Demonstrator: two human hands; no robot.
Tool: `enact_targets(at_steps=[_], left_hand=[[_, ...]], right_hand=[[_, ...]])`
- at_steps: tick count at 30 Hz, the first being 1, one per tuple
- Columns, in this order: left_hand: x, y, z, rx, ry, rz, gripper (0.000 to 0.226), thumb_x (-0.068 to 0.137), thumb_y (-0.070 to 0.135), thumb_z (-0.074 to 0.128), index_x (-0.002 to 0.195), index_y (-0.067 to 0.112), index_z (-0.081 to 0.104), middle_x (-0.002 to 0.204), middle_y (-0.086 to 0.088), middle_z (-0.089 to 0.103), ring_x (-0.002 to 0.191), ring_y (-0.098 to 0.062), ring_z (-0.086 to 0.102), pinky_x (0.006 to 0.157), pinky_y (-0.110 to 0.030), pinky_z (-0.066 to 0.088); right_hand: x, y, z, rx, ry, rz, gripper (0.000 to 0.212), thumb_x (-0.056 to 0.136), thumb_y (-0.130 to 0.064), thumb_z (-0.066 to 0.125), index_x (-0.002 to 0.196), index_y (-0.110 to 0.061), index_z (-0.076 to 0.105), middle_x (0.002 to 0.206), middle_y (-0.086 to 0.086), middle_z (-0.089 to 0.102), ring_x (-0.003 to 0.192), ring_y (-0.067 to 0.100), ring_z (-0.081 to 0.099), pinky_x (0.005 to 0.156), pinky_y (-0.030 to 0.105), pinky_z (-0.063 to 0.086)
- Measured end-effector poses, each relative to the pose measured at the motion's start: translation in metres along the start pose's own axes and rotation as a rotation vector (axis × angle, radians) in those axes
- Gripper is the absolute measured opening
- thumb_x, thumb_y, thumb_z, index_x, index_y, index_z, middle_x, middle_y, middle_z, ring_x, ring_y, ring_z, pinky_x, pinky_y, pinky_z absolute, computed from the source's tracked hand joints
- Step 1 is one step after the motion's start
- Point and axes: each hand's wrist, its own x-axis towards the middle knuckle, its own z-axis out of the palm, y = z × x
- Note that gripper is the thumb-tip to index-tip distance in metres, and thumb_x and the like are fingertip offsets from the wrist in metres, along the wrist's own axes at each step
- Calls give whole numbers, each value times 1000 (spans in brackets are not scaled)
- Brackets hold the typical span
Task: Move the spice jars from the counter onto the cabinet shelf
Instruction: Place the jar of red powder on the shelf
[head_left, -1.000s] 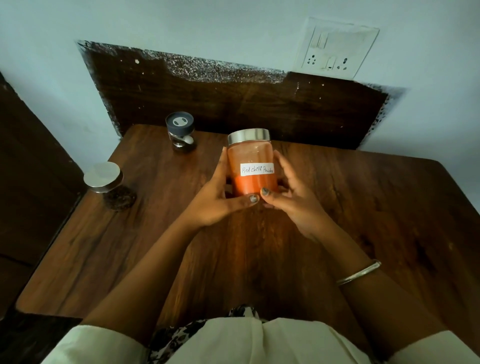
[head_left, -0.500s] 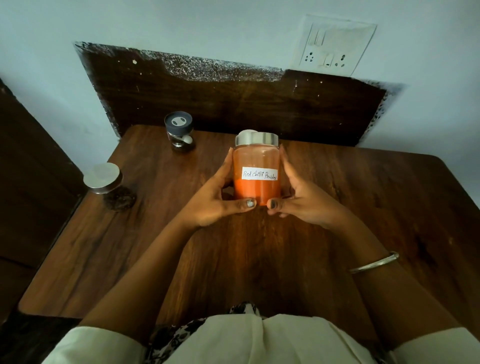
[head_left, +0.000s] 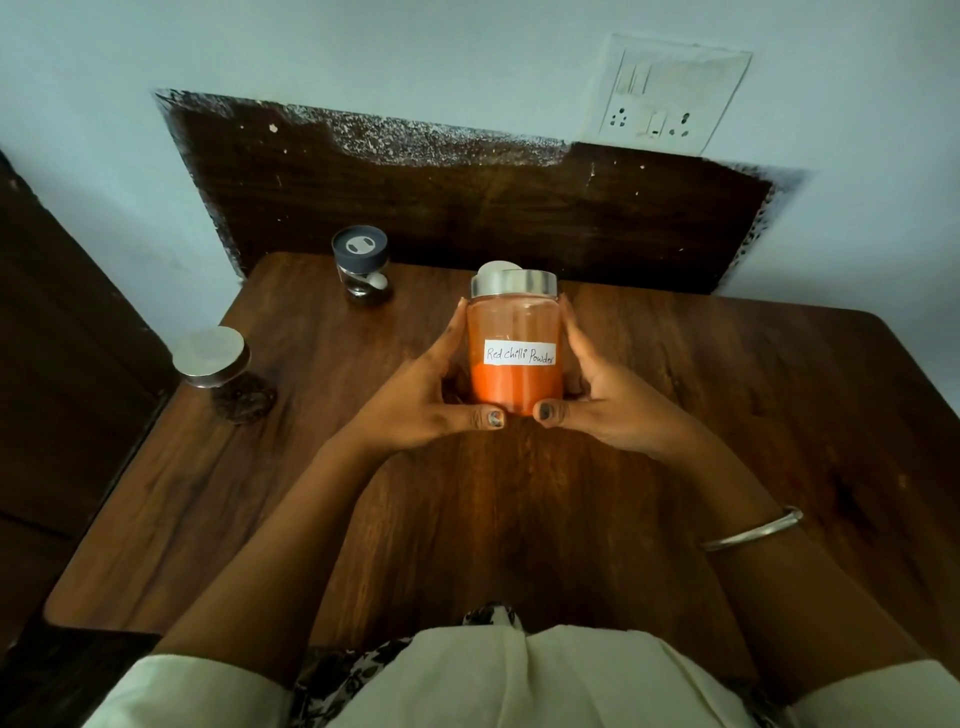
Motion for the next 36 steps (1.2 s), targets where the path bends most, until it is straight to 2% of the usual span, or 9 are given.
enact_targets(at_steps=[3,7,10,14,19,24,28,31,36], left_hand=[[1,1,1,27,14,16,124,63,72,62,149,21,-12,111,-1,63,78,-4,67,70,-15,52],[3,4,5,40,17,43,113,71,50,64,149,17,-11,109,4,58,77,4,66,67,-8,49],[10,8,6,145,38,91,106,74,52,59,149,17,-8,116,2,59,84,3,64,73,-8,49],[30,31,7,217,92,153,100,75,52,57,148,16,0,104,7,58,77,10,61,69,-2,44],[74,73,10,294,108,260,106,74,58,58,148,14,-3,119,-6,62,83,-2,62,79,-8,49],[127,130,20,341,131,302,110,73,57,63,149,18,-7,115,-10,67,72,2,62,72,-7,50],[168,180,31,291,174,363,109,69,72,55,147,32,-8,125,-4,63,93,-18,69,86,-30,55],[198,227,40,309,195,371,97,73,59,58,138,42,-12,131,-3,59,105,-17,65,93,-27,50],[258,299,51,402,290,452,97,81,44,62,137,44,-17,136,-1,54,90,-7,61,83,-20,49]], right_hand=[[-3,-3,-1,3,-4,1,114,71,-39,67,144,-38,-20,157,-6,17,130,10,42,107,41,41],[-8,-3,-3,4,7,0,109,75,-36,64,146,-35,-19,156,-5,18,133,11,39,106,35,42],[-10,-3,-10,-38,29,19,106,79,-38,62,147,-33,-18,154,0,26,130,17,44,103,34,44],[-18,-11,-31,-76,92,-8,108,77,-44,60,144,-36,-24,154,1,27,123,15,51,95,30,50],[-34,-29,-76,-134,211,-48,107,75,-46,56,141,-39,-28,157,-3,17,132,10,37,108,35,38],[-52,-47,-138,-183,327,-81,105,80,-36,59,142,-39,-26,153,-2,27,123,6,45,107,33,38],[-71,-65,-194,-287,466,-150,101,85,-28,62,141,-43,-22,151,-3,34,122,7,48,96,20,39],[-88,-82,-239,-374,588,-204,97,83,-29,64,132,-50,-17,145,-3,44,124,15,51,94,20,39],[-109,-104,-316,-422,767,-338,102,79,-28,68,142,-45,-11,140,0,50,119,18,56,94,26,43]])
